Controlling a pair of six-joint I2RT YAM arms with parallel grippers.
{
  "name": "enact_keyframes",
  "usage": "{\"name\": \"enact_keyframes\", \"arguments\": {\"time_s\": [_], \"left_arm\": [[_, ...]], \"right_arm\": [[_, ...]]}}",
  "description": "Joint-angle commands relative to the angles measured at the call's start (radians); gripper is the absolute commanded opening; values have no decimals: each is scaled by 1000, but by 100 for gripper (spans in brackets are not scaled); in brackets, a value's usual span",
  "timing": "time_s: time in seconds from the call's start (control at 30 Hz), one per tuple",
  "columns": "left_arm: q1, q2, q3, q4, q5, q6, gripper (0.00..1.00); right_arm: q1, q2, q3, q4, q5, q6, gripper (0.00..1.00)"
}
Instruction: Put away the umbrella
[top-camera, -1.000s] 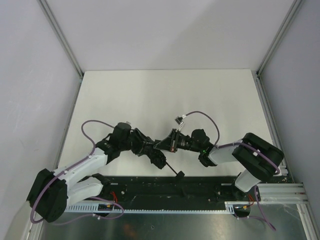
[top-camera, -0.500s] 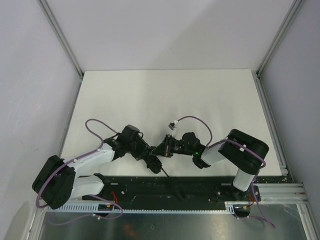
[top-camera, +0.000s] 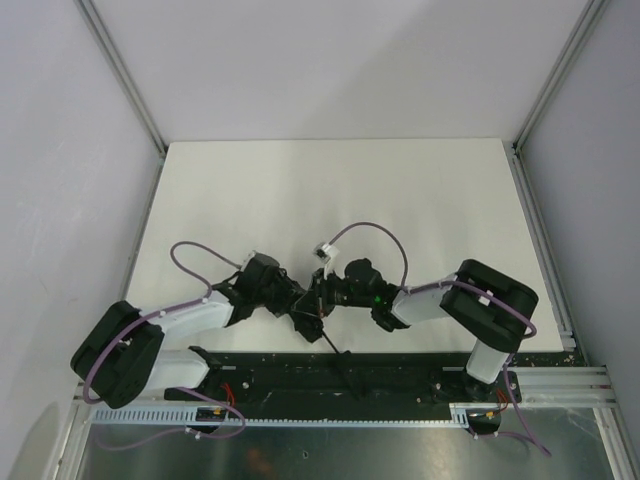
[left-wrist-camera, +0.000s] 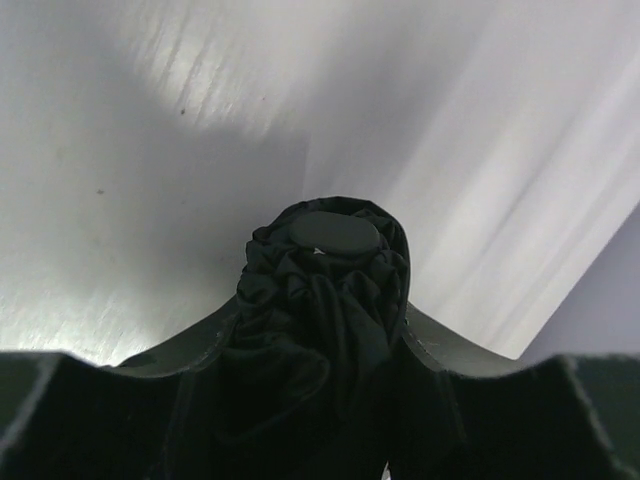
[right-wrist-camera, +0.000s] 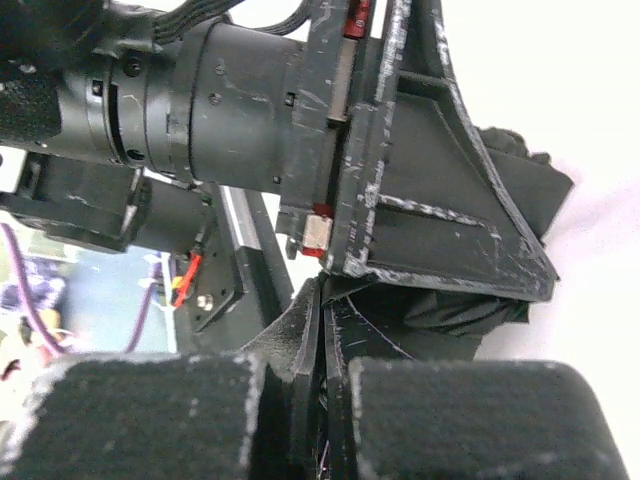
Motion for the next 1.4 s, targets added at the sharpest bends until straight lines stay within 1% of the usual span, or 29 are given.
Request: {"name": "enact_keyframes", "arguments": {"time_s": [0.0,0.07,0.13,0.27,0.43,0.53,0.6,0.67,0.77,0.9,0.97,1.07,1.2,1.27,1.37], "left_arm": [[-2,48,-69,275,-151,-18,0],[-1,55,-71,309,-142,20,0],[3,57,-84,323,-132,22,0],[24,45,-116,351,-98,13,0],[33,49,-117,327,-74,56,0],[47,72,-86,256,-40,85,0],[52,97,-51,197,2,111,0],[55,114,-44,174,46,112,0],[73,142,-45,165,140,103,0],[85,164,-41,163,245,97,0],[85,146,-45,162,264,92,0],[85,93,-51,139,279,69,0],[87,13,-49,35,274,18,0],[87,-21,-53,3,272,-21,0],[87,-57,-44,-36,257,-47,0]], "right_arm": [[131,-85,140,-83,-140,-270,0],[152,-90,175,-190,-129,-370,0],[173,-89,206,-269,-117,-437,0],[225,-68,223,-392,-21,-538,0],[251,-37,216,-428,61,-600,0],[275,-42,226,-474,113,-630,0],[266,-48,229,-507,124,-643,0],[258,-67,230,-536,132,-664,0],[248,-86,241,-591,143,-699,0],[228,-60,249,-622,131,-725,0],[235,-36,251,-620,162,-734,0],[253,0,251,-612,253,-740,0],[284,34,251,-619,408,-747,2],[283,43,251,-626,429,-740,4],[278,54,249,-645,419,-730,9]]}}
